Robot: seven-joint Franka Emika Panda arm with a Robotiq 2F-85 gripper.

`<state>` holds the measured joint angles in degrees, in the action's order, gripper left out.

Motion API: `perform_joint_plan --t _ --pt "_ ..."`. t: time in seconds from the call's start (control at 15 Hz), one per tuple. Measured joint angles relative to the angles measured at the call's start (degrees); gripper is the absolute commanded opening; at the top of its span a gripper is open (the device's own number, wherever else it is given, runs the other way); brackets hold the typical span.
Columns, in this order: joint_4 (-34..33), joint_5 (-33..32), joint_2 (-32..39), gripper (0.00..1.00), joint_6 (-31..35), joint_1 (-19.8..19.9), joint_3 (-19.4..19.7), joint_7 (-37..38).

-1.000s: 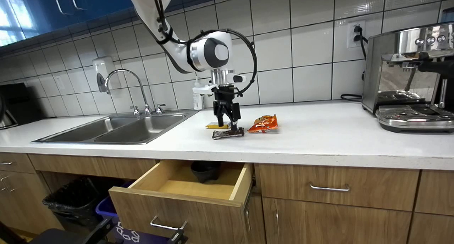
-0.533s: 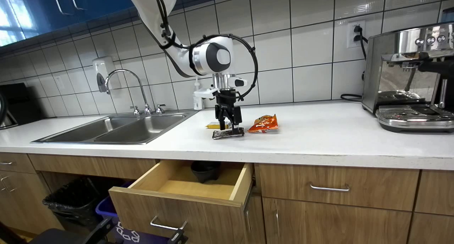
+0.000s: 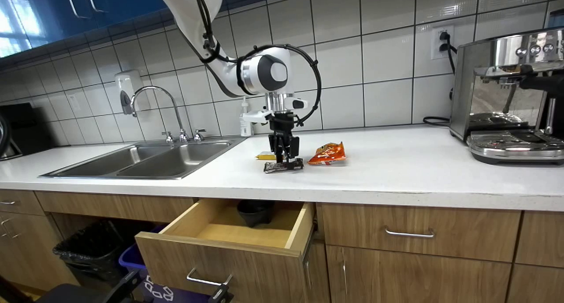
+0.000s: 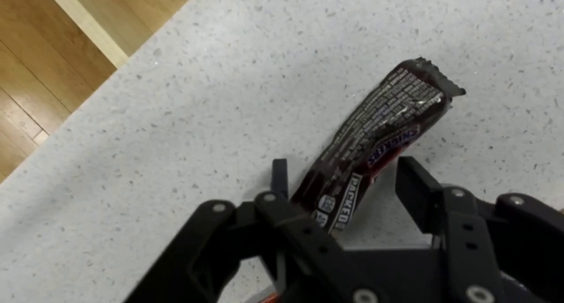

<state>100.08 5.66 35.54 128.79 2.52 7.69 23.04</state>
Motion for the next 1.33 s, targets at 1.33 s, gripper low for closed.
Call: perform_joint_plan --t 1.33 --pt "-0.1 0.0 -2.0 0.04 -1.9 -0.8 0.0 0.0"
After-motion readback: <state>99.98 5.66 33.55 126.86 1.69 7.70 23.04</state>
